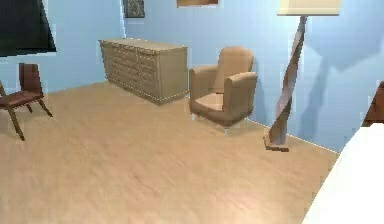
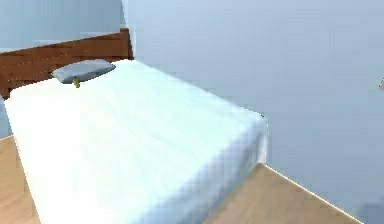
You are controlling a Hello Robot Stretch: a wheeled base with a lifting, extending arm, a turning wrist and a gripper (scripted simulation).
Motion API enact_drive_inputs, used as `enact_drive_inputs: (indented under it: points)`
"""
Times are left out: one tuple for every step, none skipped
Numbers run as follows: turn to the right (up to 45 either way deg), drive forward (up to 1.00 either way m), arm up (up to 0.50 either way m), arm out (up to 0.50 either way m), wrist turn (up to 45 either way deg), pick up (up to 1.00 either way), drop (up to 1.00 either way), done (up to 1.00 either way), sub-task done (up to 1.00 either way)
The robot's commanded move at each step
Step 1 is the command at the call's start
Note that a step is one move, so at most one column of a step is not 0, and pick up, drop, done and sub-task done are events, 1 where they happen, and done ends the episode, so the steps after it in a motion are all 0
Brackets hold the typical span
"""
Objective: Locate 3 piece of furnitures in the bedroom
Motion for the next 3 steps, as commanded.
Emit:
enact_drive_inputs:
  points:
    - [45.0,0.0,0.0,0.0,0.0,0.0,0.0,0.0,0.0]
    - [24.0,0.0,0.0,0.0,0.0,0.0,0.0,0.0,0.0]
    - [0.0,0.0,0.0,0.0,0.0,0.0,0.0,0.0,1.0]
